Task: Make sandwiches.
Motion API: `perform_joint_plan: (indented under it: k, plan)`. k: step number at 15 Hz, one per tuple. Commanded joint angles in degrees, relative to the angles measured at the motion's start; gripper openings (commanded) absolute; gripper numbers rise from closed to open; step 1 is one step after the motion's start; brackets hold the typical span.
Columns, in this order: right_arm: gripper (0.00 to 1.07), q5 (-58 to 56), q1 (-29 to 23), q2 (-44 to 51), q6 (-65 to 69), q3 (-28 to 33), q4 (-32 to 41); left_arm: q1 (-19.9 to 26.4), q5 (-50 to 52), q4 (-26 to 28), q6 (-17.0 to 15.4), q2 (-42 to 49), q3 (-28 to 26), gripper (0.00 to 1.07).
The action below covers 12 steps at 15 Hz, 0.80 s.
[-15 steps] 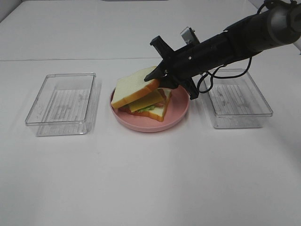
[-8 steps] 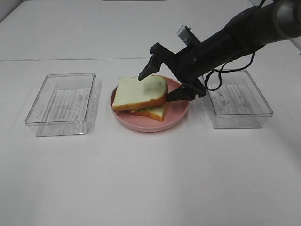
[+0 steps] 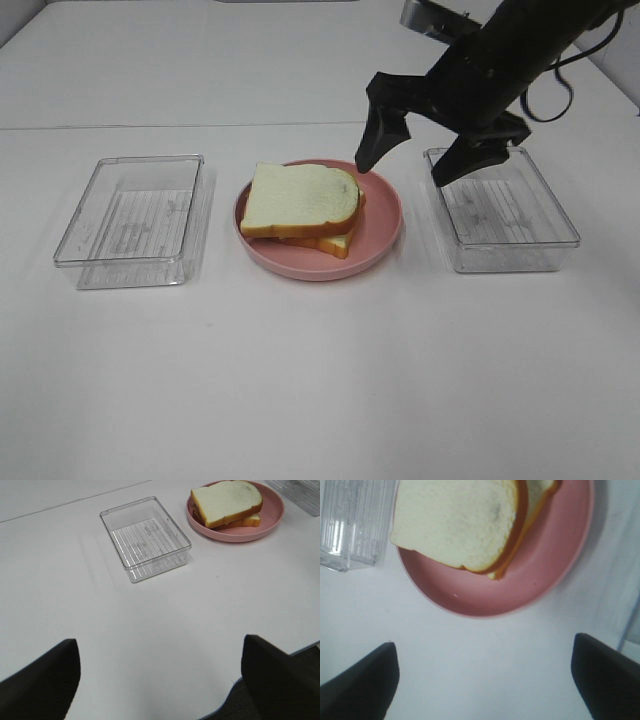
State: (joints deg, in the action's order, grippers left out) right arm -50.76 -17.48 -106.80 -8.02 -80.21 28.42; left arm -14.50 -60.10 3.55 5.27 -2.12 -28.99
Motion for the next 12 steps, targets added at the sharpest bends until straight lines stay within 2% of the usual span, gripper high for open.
perform_joint_plan:
  k: [1,5,9,10,12]
  plan:
    - [0.88,-6.0,0.0,6.0,4.0,0.9,-7.4,-0.1,0.5,0.2,-0.4,0.3,0.3,0.83]
    - [0.87,-8.1,0.0,20.6,4.0,9.2,-9.7,-0.1,0.5,0.2,-0.4,0.3,0.3,0.83]
    - [0.87,-8.0,0.0,39.3,2.7,24.6,-11.3,-0.1,0.5,0.2,-0.4,0.3,0.3,0.83]
    - [0.87,-8.0,0.0,47.0,2.7,31.0,-12.8,-0.1,0.5,0.2,-0.4,0.3,0.3,0.83]
    - [0.87,-8.1,0.0,57.8,2.7,39.2,-16.7,-0.1,0.5,0.2,-0.4,0.3,0.3,0.83]
